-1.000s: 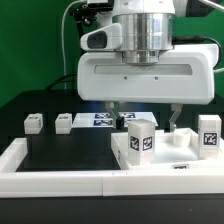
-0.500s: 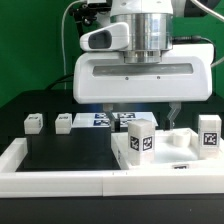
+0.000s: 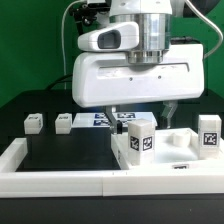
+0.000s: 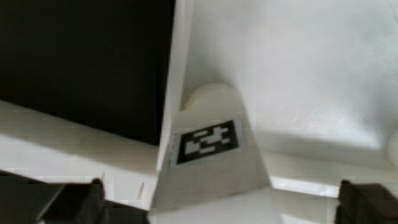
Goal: Assemble square table
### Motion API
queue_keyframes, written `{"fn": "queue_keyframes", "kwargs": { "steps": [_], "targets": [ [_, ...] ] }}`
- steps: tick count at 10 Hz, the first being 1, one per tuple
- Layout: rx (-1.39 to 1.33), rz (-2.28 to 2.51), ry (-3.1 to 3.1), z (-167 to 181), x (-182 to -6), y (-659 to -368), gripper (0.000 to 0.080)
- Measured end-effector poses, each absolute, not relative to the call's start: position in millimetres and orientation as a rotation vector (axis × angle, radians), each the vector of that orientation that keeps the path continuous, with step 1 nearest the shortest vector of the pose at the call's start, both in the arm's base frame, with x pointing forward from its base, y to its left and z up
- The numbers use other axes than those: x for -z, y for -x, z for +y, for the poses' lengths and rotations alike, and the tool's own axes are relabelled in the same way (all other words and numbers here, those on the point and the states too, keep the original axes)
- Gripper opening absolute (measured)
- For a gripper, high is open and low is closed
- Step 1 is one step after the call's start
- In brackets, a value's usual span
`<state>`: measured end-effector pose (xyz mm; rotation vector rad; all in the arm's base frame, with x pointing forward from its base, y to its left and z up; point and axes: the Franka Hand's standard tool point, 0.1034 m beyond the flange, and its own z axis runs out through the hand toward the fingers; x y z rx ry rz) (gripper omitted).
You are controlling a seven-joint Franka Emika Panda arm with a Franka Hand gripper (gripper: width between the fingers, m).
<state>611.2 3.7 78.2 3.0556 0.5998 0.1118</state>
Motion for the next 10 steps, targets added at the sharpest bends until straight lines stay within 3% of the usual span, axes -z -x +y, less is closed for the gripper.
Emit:
{"fn": "queue_keyframes", "kwargs": {
  "steps": [5, 7, 10],
  "targets": [
    [-0.097, 0.855, -2.97, -1.1, -78.3, -611.1, 0.0636],
    [-0.097, 0.855, -2.97, -1.1, -78.6, -611.4, 0.029],
    [-0.101, 0.815, -2.982, -1.0, -79.4, -611.7, 0.0292]
  ]
}}
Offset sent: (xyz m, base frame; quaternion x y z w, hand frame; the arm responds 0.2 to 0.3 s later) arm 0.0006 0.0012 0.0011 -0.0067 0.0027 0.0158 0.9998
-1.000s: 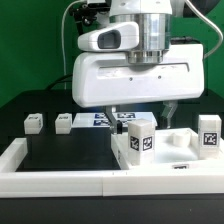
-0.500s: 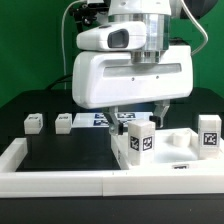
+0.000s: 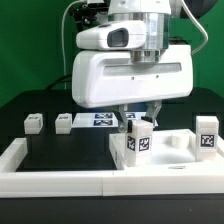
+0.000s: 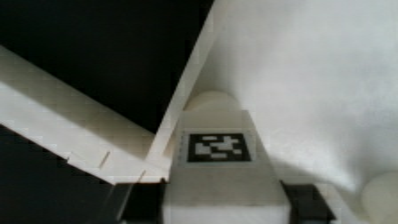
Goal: Assemble square table
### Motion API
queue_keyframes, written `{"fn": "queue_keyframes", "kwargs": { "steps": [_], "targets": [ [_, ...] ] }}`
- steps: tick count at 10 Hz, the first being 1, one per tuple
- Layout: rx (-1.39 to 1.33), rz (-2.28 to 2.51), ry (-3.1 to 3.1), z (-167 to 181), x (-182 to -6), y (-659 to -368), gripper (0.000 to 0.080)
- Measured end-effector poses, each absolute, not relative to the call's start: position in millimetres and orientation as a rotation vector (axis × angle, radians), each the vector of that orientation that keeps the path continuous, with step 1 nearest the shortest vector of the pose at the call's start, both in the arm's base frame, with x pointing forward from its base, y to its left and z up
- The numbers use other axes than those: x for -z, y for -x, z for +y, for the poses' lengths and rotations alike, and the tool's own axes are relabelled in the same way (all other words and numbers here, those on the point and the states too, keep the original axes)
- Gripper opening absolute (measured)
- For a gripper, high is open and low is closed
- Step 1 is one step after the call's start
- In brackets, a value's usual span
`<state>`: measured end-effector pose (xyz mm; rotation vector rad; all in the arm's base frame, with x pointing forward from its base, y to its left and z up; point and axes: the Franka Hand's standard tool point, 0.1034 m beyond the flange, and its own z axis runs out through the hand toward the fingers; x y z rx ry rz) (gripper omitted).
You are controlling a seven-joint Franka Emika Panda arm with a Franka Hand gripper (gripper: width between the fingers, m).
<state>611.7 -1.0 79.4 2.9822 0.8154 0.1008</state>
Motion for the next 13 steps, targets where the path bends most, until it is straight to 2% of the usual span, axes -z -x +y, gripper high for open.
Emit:
{"fn": "queue_keyframes", "kwargs": {
  "steps": [5, 13],
  "targets": [
    [-0.111, 0.392, -3.078, -0.4, -79.3, -611.7, 0.0292],
    [-0.166, -0.655, -3.079, 5.2, -78.9, -613.8, 0.0293]
  ]
}}
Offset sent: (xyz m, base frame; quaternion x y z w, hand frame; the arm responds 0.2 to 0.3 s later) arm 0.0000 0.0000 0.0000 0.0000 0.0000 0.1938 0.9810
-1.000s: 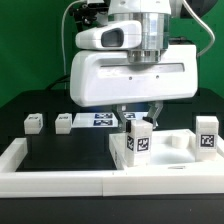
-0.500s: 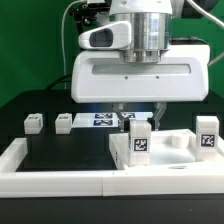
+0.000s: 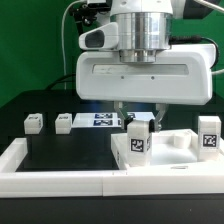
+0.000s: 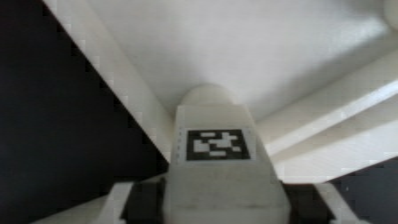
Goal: Assemble square table
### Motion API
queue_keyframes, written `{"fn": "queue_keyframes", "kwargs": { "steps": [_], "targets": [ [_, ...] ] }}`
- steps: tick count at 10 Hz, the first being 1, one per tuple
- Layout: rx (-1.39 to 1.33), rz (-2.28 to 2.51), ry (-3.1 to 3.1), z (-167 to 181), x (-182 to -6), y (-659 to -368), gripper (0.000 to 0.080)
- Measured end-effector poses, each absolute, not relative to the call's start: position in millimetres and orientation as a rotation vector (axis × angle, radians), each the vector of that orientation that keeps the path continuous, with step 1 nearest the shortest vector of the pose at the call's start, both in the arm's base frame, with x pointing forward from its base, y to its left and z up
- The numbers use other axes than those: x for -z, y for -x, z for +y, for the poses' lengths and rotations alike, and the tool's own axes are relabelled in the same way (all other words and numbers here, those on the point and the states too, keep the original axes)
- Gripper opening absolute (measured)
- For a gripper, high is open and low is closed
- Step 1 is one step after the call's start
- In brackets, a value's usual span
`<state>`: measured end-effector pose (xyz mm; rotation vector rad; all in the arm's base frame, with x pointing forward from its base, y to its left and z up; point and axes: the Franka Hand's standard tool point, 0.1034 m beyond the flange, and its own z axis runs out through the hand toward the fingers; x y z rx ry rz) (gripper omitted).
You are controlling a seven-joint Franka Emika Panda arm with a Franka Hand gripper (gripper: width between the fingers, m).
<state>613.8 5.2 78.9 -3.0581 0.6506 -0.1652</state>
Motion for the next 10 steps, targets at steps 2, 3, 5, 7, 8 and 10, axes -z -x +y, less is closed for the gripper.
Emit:
{"fn": "queue_keyframes", "kwargs": {
  "steps": [2, 3, 5, 7, 8, 10],
  "targets": [
    [0.175, 0.902, 2.975, 8.7, -79.0, -614.6, 0.0293],
    [0.172, 1.039, 2.924, 9.4, -79.1, -614.6, 0.0293],
    [0.164, 1.247, 2.826, 9.7, -79.0, -614.5, 0.0294],
    [0.158, 1.405, 2.742, 9.9, -79.1, -614.5, 0.0294],
    [0.157, 1.414, 2.737, 9.9, -79.1, -614.5, 0.0294],
    [0.157, 1.394, 2.748, 10.1, -78.7, -614.3, 0.0294]
  ]
}}
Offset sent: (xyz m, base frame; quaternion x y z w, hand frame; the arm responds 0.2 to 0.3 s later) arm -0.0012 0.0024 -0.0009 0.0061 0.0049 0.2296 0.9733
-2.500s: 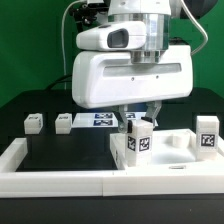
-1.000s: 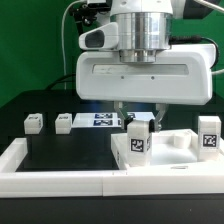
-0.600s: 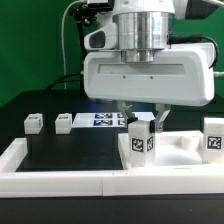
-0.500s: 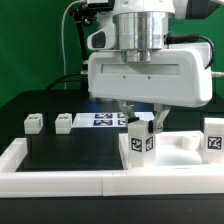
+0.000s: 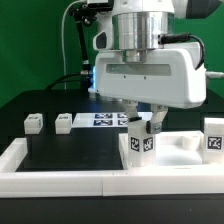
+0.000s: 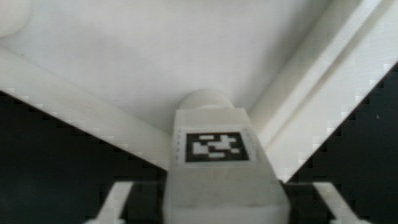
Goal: Assemble square table
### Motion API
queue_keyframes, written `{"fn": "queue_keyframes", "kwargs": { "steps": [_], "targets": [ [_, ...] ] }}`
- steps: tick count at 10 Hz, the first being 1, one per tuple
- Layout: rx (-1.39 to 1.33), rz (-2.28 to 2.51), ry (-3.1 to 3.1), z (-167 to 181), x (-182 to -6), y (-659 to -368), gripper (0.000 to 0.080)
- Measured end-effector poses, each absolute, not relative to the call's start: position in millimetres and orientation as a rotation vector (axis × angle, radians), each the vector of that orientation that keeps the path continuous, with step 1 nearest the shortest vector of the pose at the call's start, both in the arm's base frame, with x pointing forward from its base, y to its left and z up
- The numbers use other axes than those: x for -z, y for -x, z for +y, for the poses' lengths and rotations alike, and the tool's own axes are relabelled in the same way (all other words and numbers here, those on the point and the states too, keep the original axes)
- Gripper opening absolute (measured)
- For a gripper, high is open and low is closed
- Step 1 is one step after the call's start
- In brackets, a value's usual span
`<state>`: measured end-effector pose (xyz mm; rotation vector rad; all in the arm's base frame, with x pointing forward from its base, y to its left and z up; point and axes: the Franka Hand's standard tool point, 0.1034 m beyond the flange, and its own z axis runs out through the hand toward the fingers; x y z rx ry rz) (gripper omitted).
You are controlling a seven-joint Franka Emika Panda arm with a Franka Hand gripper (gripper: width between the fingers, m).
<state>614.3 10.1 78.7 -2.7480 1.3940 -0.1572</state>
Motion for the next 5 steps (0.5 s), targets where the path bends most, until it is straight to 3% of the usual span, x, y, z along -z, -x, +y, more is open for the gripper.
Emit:
{"fn": "queue_keyframes", "kwargs": {
  "steps": [2, 5],
  "targets": [
    [0.157, 1.308, 2.795, 8.4, -77.3, -613.5, 0.0604],
    [0.167, 0.919, 2.962, 7.5, -77.1, -613.2, 0.0647]
  ]
}}
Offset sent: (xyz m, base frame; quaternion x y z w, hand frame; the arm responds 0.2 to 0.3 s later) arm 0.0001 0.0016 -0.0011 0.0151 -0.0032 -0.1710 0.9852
